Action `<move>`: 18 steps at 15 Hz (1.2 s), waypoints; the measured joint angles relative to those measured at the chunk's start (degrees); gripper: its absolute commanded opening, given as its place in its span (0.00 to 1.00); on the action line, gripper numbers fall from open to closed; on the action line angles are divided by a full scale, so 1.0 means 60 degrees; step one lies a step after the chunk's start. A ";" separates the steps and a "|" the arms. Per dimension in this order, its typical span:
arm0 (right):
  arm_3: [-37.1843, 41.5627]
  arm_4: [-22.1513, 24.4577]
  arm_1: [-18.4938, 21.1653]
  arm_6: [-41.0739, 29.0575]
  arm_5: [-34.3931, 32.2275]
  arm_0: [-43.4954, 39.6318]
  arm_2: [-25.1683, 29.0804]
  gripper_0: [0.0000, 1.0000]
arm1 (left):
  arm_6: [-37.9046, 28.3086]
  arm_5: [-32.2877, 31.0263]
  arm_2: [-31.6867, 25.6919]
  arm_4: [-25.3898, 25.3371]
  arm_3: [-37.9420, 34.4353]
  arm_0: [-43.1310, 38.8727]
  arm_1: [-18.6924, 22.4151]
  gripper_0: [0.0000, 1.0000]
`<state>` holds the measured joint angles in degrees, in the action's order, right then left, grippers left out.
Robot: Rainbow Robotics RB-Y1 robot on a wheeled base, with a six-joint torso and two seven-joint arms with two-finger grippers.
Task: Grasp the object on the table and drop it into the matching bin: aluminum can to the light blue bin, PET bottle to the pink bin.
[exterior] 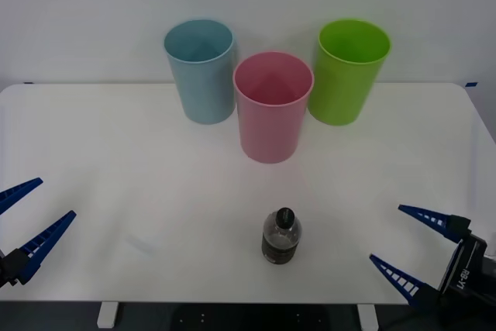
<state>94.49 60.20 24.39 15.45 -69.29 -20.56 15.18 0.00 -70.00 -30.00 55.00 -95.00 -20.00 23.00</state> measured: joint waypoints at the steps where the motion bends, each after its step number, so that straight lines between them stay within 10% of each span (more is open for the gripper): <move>1: 0.0000 0.0000 0.0051 0.0007 0.0031 0.0038 -0.0197 1.00 | 0.0000 0.0000 0.0000 0.0000 0.0000 0.0000 0.0000 1.00; 18: -0.2433 0.0226 0.0329 0.0680 0.1183 0.2560 -0.3414 1.00 | 0.0000 0.0000 0.0000 0.0000 0.0000 0.0001 0.0000 1.00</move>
<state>79.89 61.56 26.37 19.53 -62.19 -5.20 -5.31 0.00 -70.00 -30.00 55.00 -95.00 -20.00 23.00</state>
